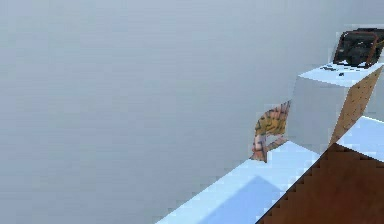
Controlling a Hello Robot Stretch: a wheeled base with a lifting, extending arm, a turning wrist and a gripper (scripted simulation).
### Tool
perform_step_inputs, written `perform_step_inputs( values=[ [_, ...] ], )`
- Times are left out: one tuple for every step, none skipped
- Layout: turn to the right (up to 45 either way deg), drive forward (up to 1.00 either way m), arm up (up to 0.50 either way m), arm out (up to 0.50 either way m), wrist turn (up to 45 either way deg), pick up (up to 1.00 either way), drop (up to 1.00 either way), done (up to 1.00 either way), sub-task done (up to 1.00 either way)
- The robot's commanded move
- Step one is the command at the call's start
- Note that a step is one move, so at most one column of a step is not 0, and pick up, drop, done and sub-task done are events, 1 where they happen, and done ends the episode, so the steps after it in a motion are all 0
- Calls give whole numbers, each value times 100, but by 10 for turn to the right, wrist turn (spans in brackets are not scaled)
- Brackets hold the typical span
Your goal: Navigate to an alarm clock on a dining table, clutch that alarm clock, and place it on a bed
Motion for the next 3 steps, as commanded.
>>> perform_step_inputs(
  values=[
    [0, 0, 0, 0, 450, 0, 0, 0, 0],
    [0, 0, 0, 0, 450, 0, 0, 0, 0],
    [0, 0, 0, 0, 450, 0, 0, 0, 0]
  ],
)
